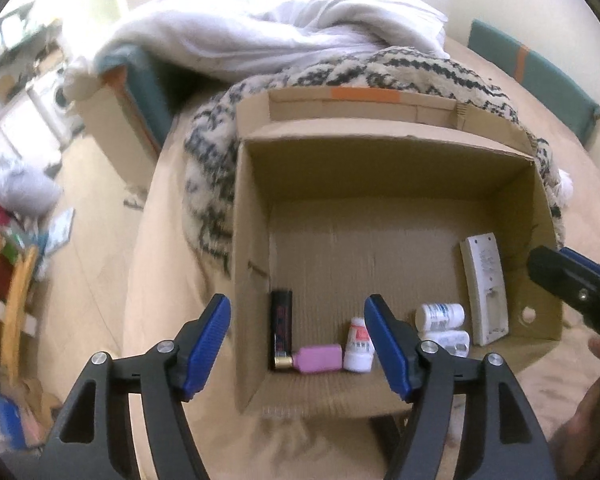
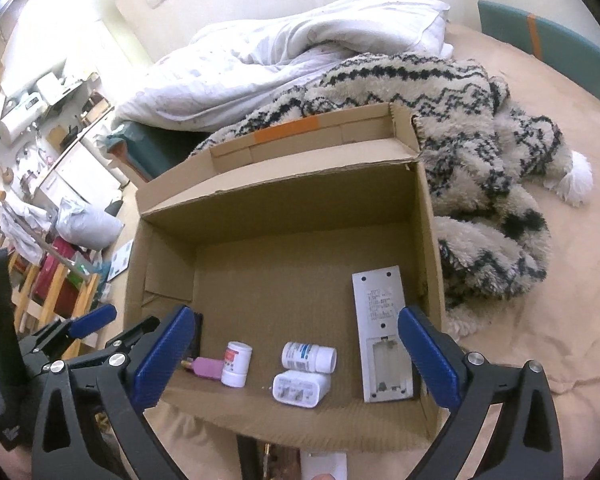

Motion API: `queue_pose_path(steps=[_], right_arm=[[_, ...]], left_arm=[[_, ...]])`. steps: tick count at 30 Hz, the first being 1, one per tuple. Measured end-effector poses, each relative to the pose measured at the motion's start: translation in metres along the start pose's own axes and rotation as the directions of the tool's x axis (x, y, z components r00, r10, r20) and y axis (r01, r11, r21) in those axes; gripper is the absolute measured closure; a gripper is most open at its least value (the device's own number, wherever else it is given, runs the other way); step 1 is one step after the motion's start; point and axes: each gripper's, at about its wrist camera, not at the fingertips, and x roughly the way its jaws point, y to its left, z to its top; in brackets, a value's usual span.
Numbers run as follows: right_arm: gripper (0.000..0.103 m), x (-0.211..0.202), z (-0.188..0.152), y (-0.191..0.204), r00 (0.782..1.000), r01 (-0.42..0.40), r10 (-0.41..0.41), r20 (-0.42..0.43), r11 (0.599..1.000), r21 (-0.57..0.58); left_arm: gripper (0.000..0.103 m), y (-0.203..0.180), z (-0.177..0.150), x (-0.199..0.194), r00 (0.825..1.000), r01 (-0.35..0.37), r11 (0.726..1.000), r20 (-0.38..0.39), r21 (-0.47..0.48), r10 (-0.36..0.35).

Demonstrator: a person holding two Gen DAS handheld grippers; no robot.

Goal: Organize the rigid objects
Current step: 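Withdraw both tools from the box toward the remaining items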

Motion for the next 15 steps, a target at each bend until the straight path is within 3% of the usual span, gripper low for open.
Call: queue_pose_path(steps=[7, 12, 15], right_arm=[[0.000, -0.018, -0.018, 0.000, 1.000, -0.005, 0.005, -0.009, 1.000, 0.003], [0.000, -0.024, -0.034, 0.002, 0.998, 0.063, -0.063, -0.030, 0.998, -0.019], [0.000, -0.027, -0.042, 0.001, 0.998, 0.053, -0.053, -0.043, 0.999, -0.006]], left_arm=[[0.036, 0.017, -0.022, -0.009, 0.999, 0.015, 0.998, -0.047, -0.068, -0.019], [0.036, 0.023, -0.036, -0.016, 0.997, 0.026, 0.996, -0.064, -0.089, -0.032], [0.036, 0.023, -0.047, -0.021, 0.996, 0.034, 0.995, -0.074, -0.091, -0.041]])
